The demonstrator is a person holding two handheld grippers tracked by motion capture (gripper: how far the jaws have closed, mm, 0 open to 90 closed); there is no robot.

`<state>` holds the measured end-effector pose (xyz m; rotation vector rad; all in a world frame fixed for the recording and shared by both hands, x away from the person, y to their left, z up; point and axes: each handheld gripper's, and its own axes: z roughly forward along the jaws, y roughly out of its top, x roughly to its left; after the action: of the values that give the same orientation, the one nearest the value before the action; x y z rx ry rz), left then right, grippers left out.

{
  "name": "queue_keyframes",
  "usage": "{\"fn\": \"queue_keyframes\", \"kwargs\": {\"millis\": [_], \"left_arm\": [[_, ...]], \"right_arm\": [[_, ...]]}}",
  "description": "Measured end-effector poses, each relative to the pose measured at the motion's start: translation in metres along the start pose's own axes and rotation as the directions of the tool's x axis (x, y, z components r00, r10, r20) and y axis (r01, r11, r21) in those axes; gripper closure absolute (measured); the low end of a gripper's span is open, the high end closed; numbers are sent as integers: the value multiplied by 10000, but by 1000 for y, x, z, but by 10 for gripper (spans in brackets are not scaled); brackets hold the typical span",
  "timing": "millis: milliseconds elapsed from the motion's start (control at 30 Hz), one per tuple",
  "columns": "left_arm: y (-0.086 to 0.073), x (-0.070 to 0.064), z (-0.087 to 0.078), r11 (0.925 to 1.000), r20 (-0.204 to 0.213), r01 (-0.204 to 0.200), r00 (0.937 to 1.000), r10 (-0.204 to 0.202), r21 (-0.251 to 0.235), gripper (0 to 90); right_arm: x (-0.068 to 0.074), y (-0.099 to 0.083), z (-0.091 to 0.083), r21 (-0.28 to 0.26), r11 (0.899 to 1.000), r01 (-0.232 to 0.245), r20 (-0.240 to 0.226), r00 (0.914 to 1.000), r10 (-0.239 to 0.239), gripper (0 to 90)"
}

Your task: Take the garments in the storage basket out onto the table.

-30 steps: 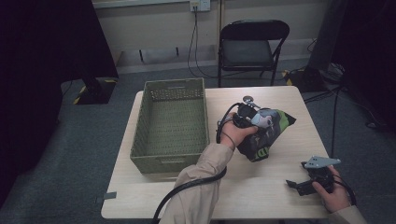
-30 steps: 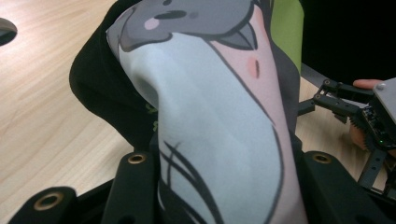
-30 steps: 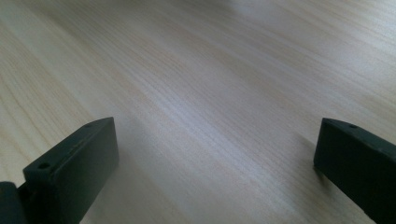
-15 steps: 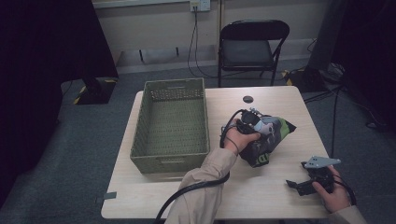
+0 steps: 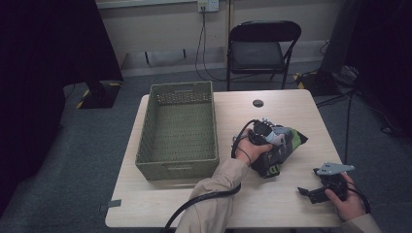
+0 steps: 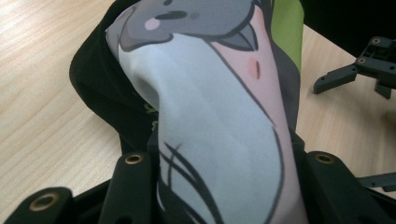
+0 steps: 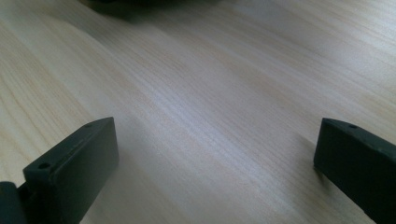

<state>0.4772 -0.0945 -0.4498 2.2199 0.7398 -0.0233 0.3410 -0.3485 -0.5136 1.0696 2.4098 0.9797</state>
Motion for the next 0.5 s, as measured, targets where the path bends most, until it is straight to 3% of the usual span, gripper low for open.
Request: {"fn": "queue_keyframes", "kwargs": {"millis": [500], "left_arm": [[-13,3,15,9999,-266,111,9996,-111,9,520]], "right_arm": [[0,0,0,-11,10000,16,9,10000,-16,0]]}}
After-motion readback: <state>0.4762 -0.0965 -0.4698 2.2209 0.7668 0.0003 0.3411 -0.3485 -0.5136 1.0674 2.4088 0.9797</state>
